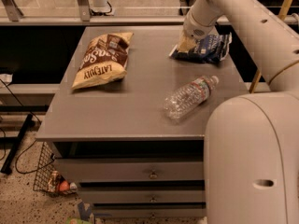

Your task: Move blue chip bag near brown chip bag

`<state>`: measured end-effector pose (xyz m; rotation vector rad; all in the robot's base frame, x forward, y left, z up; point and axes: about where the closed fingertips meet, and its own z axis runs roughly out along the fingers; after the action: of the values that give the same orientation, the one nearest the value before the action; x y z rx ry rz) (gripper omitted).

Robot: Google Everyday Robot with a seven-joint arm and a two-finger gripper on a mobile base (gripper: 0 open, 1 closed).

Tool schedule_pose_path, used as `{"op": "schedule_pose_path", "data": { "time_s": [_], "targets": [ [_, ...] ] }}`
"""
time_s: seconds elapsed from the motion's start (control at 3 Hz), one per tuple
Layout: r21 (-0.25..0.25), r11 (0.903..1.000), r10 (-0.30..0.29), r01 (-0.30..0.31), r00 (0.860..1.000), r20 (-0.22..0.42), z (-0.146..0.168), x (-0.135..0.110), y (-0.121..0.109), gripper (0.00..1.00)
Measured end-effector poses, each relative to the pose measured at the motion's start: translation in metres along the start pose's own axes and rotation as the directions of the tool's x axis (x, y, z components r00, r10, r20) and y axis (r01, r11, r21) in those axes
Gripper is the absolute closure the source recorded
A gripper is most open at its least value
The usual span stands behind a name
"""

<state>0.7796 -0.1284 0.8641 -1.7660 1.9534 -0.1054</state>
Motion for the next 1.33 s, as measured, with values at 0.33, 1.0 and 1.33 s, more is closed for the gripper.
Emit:
{"op": "schedule_pose_path", "data": {
  "time_s": [0.33,1.0,1.33],
  "targets": [
    [0.036,0.9989,0.030,-0.030,1.000,-0.002,-0.011,0.013,-0.010,0.58],
    [0.088,0.9926,0.086,-0.083,0.996,-0.033,-0.026,0.039,-0.025,0.05],
    [0.091,0.9915,0.101,-0.093,0.991,-0.085,-0.019,0.049,-0.026,0.00]
  ]
}}
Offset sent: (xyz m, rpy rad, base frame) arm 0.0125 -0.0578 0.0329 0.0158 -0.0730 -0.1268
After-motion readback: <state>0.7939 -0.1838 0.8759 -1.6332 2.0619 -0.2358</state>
